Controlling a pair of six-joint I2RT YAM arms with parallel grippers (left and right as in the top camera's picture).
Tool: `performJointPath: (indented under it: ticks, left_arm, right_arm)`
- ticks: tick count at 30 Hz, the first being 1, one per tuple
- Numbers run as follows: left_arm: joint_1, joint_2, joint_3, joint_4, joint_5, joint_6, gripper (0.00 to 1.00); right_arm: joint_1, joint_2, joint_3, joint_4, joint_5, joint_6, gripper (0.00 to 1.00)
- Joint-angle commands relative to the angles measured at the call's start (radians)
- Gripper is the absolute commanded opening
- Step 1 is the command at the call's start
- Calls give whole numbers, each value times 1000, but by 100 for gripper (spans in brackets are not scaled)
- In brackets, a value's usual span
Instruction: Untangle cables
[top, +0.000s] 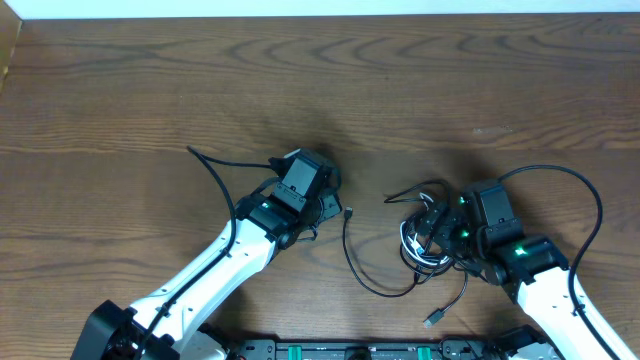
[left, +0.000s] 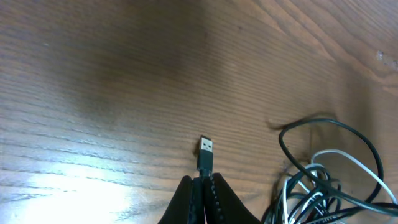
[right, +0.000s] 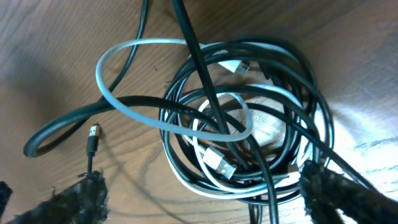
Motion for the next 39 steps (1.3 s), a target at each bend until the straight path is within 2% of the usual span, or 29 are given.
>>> performJointPath:
  ticks: [1,10,15,24,26,29,31,35,39]
  left_arm:
    - [3,17,-8,0,-57,-2,8]
    - [3,130,-8,96,-47,-2,8]
    - [3,203,-8,116,26,-19,8]
    - [3,212,-8,120,69,-40,8]
    - [3,212,-8,108,83,-39,17]
    - [3,212,-8,97,83,-39,17]
    - [3,212,-8,85,83,-39,29]
    - [3,212,-8,55,83,-39,44]
    - [3,212,-8,50,82,-39,48]
  right_arm:
    - [5,5,1,0,38,43,99]
    - [5,61,1,-5,37,68,99]
    - [5,121,1,-4,34,71,99]
    - [5,201,1,-4,-20,70,99]
    - [5,210,1,-3,-19,70,99]
    - [5,210,1,-3,-24,64,99]
    - [5,210,1,-3,-31,37,99]
    - [11,210,1,10,-45,-110,99]
    - [16,210,1,11,-41,-194,97]
